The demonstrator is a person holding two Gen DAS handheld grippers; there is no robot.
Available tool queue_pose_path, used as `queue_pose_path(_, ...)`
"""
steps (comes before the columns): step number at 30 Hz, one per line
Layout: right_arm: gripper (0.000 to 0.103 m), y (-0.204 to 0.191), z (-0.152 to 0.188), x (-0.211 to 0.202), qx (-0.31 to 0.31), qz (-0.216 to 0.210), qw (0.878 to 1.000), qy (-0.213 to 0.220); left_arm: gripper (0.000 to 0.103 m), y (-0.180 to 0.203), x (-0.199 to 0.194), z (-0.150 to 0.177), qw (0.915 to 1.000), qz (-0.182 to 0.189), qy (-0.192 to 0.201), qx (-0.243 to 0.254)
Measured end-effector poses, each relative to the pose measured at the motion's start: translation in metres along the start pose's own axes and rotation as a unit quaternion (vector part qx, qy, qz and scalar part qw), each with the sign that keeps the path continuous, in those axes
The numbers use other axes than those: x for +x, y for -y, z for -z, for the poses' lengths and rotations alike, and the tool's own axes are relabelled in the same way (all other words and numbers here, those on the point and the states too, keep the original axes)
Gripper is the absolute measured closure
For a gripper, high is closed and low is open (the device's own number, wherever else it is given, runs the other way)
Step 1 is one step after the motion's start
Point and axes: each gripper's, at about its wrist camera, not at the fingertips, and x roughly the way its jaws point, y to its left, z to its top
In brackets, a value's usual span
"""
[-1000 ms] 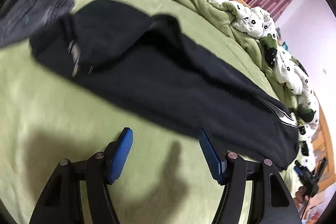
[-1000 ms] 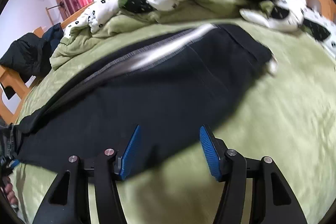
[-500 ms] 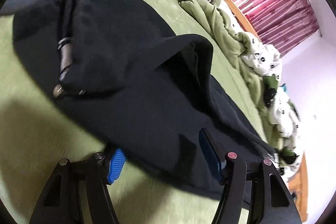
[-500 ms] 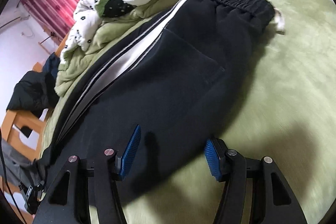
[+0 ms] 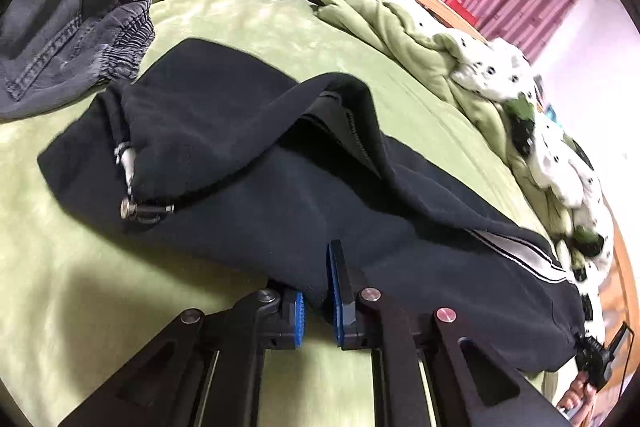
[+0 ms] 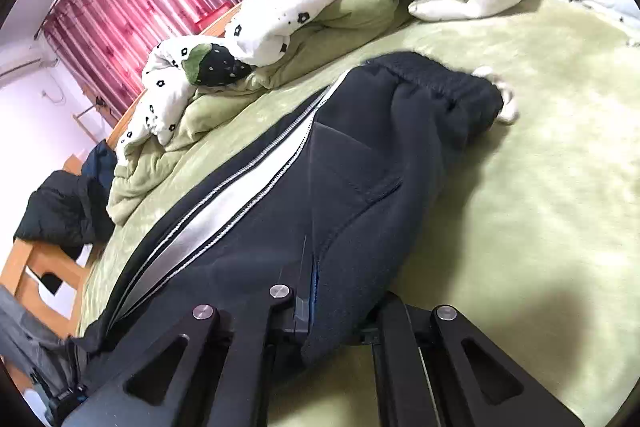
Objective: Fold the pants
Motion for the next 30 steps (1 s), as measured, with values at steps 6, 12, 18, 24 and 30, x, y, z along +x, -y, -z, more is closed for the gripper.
queue_pose_path(6,0.098,0.025,0.016,-0.083,-0.012,0.016,1.0,0.015,0.093,0.0,-0.041,0.05,0.9985,0.016,-0.036,0.038)
queue_pose_path(12,0.098,0.075,0.046,-0.165,-0.015,0.035,0.999,0.024,0.092,-0.001,-0.068,0.095,0.995,0.045,-0.069,0.056)
queue_pose_path(18,0.091,0.112,0.07,-0.163,0.014,0.05,0.998,-0.029,0.087,0.004,-0.064,0.115,0.9907,0.001,-0.095,0.097)
queue_pose_path(24,0.059,0.121,0.095,-0.183,-0.016,0.086,0.996,-0.023,0.044,0.002,-0.085,0.125,0.984,-0.041,-0.092,0.147)
queue_pose_path(30,0.043,0.151,0.058,-0.198,0.038,0.074,0.996,0.026,0.042,-0.016,-0.104,0.118,0.9907,-0.04,-0.072,0.108)
